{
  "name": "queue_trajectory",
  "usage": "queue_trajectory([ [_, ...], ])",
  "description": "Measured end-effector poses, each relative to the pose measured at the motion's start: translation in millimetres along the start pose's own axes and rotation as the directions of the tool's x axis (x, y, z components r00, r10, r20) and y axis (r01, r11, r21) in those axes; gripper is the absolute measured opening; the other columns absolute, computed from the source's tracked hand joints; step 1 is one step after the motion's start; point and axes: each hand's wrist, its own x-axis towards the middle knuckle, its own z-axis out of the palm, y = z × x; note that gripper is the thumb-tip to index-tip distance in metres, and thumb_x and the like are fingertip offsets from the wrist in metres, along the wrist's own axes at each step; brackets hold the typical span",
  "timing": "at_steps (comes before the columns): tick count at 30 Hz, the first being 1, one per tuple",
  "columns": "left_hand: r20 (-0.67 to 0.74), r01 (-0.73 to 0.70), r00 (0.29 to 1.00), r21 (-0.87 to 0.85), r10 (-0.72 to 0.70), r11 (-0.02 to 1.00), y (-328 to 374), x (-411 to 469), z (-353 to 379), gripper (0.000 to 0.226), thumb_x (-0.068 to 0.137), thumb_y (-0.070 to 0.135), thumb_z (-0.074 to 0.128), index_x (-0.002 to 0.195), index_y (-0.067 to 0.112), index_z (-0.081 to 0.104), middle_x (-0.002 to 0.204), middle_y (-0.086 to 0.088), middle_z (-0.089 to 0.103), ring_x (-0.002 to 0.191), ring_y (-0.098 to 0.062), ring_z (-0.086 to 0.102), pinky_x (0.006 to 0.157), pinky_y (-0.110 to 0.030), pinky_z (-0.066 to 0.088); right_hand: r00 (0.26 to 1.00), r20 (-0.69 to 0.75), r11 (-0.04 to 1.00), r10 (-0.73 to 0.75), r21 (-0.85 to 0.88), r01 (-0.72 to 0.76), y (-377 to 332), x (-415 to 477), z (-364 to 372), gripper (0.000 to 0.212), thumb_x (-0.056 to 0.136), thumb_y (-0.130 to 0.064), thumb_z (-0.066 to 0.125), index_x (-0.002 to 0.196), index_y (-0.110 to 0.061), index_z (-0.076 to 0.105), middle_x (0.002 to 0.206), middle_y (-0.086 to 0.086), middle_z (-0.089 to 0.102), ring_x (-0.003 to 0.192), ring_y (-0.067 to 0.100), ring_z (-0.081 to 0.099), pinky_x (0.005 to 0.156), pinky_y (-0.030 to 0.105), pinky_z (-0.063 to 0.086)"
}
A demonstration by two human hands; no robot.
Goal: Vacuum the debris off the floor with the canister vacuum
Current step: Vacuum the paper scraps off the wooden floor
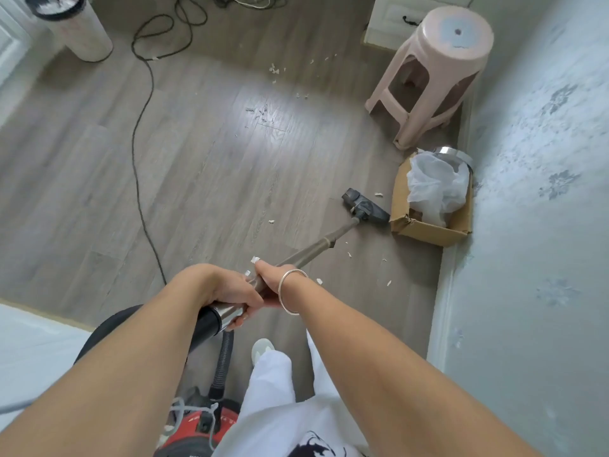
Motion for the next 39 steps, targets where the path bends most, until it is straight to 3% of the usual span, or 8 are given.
queue_trajectory([
  [2,0.018,0.021,1.0,0.085,-0.022,0.996,-8.1,2.4,0.6,0.05,0.05,0.004,0.057,0.1,0.005,0.047,0.071,-0.024,0.055,0.066,-0.034,0.051,0.068,-0.038,0.045,1.0,-0.023,0.999,0.005,0.038,-0.004,9.8,-3.4,6.4,0.02,0.094,-0.023,0.05,0.083,-0.006,0.054,0.062,0.005,0.052,0.035,0.012,0.053,0.025,0.008,0.034],
  [4,0.025,0.027,0.999,0.126,-0.031,0.992,-19.4,2.7,4.1,0.051,0.049,0.005,0.057,0.099,0.005,0.048,0.075,-0.025,0.055,0.07,-0.035,0.05,0.071,-0.04,0.043,0.999,-0.043,0.999,-0.003,0.048,0.006,21.8,-5.2,14.5,0.015,0.092,-0.019,0.048,0.092,-0.006,0.053,0.063,0.005,0.05,0.044,0.013,0.051,0.025,0.007,0.031],
  [8,-0.002,0.066,0.998,0.136,-0.067,0.989,-46.1,3.4,11.1,0.041,0.054,0.003,0.054,0.094,0.006,0.045,0.065,-0.02,0.056,0.053,-0.028,0.053,0.059,-0.034,0.047,0.999,-0.052,0.997,0.006,0.073,-0.002,44.0,-6.7,33.5,0.014,0.093,-0.018,0.047,0.096,-0.005,0.051,0.062,0.005,0.049,0.047,0.012,0.048,0.025,0.005,0.028],
  [18,0.017,-0.033,0.999,0.141,0.031,0.989,-43.9,-0.9,8.0,0.03,0.053,0.007,0.055,0.081,0.004,0.046,0.057,-0.019,0.053,0.045,-0.025,0.049,0.053,-0.028,0.041,0.991,-0.123,0.994,-0.046,0.094,0.058,45.0,2.2,36.6,0.016,0.09,-0.018,0.051,0.097,-0.004,0.05,0.063,0.004,0.048,0.048,0.012,0.048,0.024,0.005,0.027],
  [25,-0.017,-0.112,0.994,-0.01,0.112,0.994,-2.1,18.3,11.3,0.02,0.055,0.007,0.053,0.073,0.006,0.045,0.053,-0.017,0.053,0.042,-0.024,0.048,0.052,-0.028,0.043,0.981,-0.165,0.995,-0.102,-0.037,0.097,11.8,25.2,-2.3,0.024,0.087,-0.025,0.055,0.099,-0.004,0.054,0.069,0.008,0.054,0.048,0.016,0.048,0.026,0.005,0.028],
  [29,-0.049,-0.16,0.987,-0.109,0.155,0.981,32.0,34.1,18.4,0.011,0.067,0.006,0.053,0.076,0.006,0.046,0.06,-0.016,0.053,0.047,-0.024,0.049,0.056,-0.032,0.041,0.973,-0.196,0.989,-0.121,-0.104,0.102,-10.7,36.0,-33.0,0.036,0.083,-0.028,0.058,0.105,0.001,0.058,0.067,0.007,0.055,0.047,0.019,0.052,0.036,0.016,0.043],
  [34,-0.055,-0.165,0.986,-0.164,0.158,0.973,63.7,52.7,31.7,0.015,0.063,0.005,0.053,0.076,0.004,0.046,0.054,-0.016,0.055,0.043,-0.024,0.05,0.054,-0.029,0.043,0.977,-0.184,0.977,-0.111,-0.202,0.073,-20.6,43.8,-75.1,0.023,0.088,-0.026,0.055,0.083,-0.004,0.053,0.059,0.006,0.05,0.042,0.017,0.049,0.026,0.006,0.03],
  [39,-0.062,-0.115,0.992,-0.112,0.108,0.987,104.3,72.0,44.0,0.013,0.066,0.005,0.052,0.078,0.003,0.047,0.051,-0.015,0.057,0.045,-0.025,0.053,0.054,-0.03,0.046,0.978,-0.191,0.973,-0.088,-0.228,0.043,-27.4,54.2,-117.0,0.029,0.089,-0.028,0.052,0.068,-0.008,0.049,0.059,0.005,0.051,0.042,0.016,0.049,0.027,0.006,0.031],
])
